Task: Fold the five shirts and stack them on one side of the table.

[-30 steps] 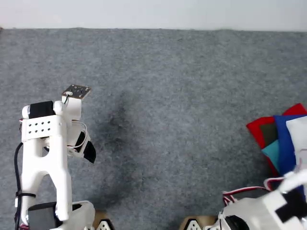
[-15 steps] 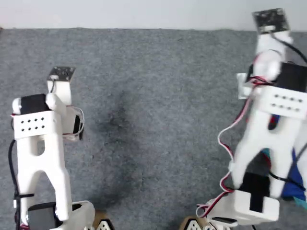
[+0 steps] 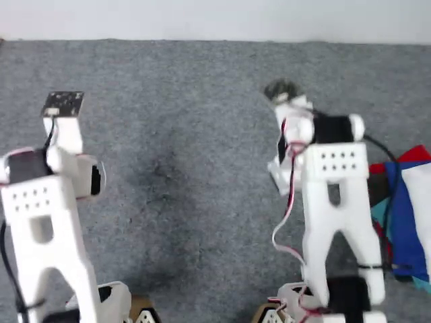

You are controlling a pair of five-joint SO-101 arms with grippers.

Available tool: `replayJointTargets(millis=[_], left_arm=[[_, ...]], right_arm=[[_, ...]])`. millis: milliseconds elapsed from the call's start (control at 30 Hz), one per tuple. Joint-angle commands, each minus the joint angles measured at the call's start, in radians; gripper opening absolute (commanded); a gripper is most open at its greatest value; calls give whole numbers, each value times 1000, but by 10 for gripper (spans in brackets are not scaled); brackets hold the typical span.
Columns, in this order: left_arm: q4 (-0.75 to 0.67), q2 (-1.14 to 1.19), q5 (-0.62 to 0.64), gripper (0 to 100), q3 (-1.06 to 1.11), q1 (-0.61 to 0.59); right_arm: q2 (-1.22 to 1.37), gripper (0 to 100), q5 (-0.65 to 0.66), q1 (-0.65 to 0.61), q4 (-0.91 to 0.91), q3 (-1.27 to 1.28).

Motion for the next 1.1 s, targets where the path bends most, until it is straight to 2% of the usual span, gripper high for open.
replayJointTargets(millis=[0,133,267,400,700,867,1000,1067], left_arm=[[29,-229,8,13,67,-5],[29,-463,0,13,242,-5],[-34,-631,-104,13,344,-6],[-83,-729,-218,13,458,-11],[-180,-925,-255,13,634,-11],[-164,-1102,-358,13,788,-12],[-143,-1318,-361,13,860,-11],[-157,-1313,-361,13,874,-5]], right_arm=[[-162,18,14,-13,38,141],[-335,18,20,-10,28,359],[-473,14,15,-21,-157,644],[-596,14,15,-25,-285,792],[-788,14,14,-16,-493,1120],[-911,14,14,-30,-510,1197],[-1035,14,14,-31,-503,1254],[-1110,14,14,-31,-513,1316]])
